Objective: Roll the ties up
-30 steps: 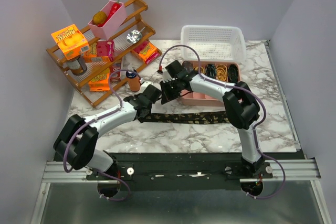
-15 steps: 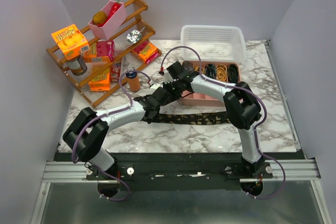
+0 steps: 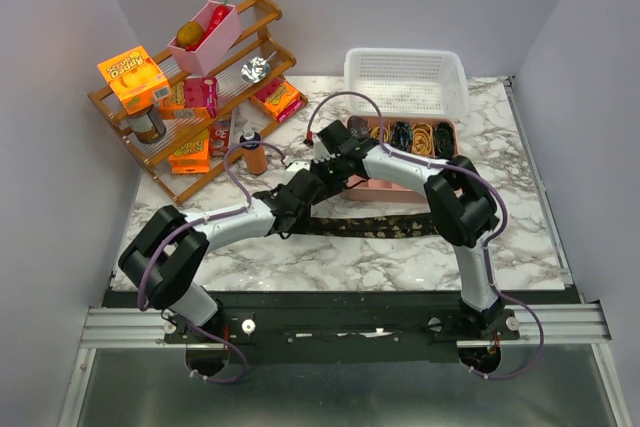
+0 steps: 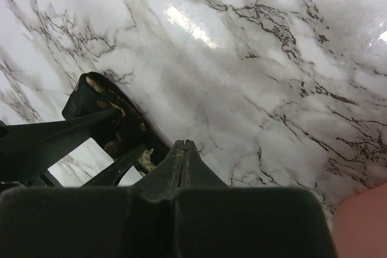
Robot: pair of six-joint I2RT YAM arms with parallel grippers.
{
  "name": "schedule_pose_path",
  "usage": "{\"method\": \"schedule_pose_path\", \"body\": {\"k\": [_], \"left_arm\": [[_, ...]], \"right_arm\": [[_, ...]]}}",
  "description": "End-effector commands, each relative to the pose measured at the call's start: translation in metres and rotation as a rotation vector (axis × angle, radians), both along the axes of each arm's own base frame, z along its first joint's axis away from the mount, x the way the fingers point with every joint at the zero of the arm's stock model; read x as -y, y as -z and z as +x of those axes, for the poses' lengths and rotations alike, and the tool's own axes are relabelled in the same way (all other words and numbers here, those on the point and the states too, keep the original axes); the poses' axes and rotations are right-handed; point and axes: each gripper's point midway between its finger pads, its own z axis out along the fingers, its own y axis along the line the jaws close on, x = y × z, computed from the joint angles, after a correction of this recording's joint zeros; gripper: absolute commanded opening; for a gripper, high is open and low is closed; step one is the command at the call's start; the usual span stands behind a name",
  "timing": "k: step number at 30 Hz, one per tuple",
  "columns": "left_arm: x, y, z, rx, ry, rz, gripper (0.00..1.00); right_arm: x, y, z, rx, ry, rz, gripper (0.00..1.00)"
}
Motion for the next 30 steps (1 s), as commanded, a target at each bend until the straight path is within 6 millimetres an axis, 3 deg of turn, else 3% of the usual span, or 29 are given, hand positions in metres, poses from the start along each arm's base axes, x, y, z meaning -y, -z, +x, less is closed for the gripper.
{"method": "schedule_pose_path", "body": {"k": [1, 6, 10, 16, 17, 25, 28, 29, 30], "left_arm": [[0.010, 0.010, -0.015, -0.047, 0.013, -0.089, 0.45], [0.013, -0.005, -0.009, -0.004, 0.019, -0.117, 0.48], [0.014, -0.030, 0.001, 0.048, 0.018, -0.162, 0.56], [-0.003, -0.051, 0.008, 0.093, -0.024, -0.210, 0.57], [-0.008, -0.050, 0.007, 0.094, -0.036, -0.210, 0.62], [-0.049, -0.063, 0.015, 0.108, -0.137, -0.363, 0.70], [-0.044, -0.062, 0.011, 0.080, -0.122, -0.506, 0.76], [-0.051, -0.055, 0.011, 0.066, -0.145, -0.545, 0.76], [-0.041, -0.063, 0.010, 0.059, -0.094, -0.635, 0.77]], "right_arm": [[0.009, 0.002, 0.000, 0.012, -0.004, -0.022, 0.01], [0.006, -0.008, -0.003, 0.024, -0.032, 0.013, 0.01], [0.000, -0.022, -0.009, 0.033, -0.058, 0.067, 0.01], [-0.008, -0.041, -0.013, 0.042, -0.087, 0.140, 0.01], [-0.010, -0.044, -0.013, 0.045, -0.090, 0.153, 0.01], [-0.029, -0.048, -0.030, 0.022, -0.161, 0.200, 0.01], [-0.037, -0.043, -0.037, -0.008, -0.186, 0.212, 0.01], [-0.040, -0.042, -0.039, -0.013, -0.195, 0.214, 0.01], [-0.041, -0.038, -0.041, -0.024, -0.200, 0.210, 0.01]]}}
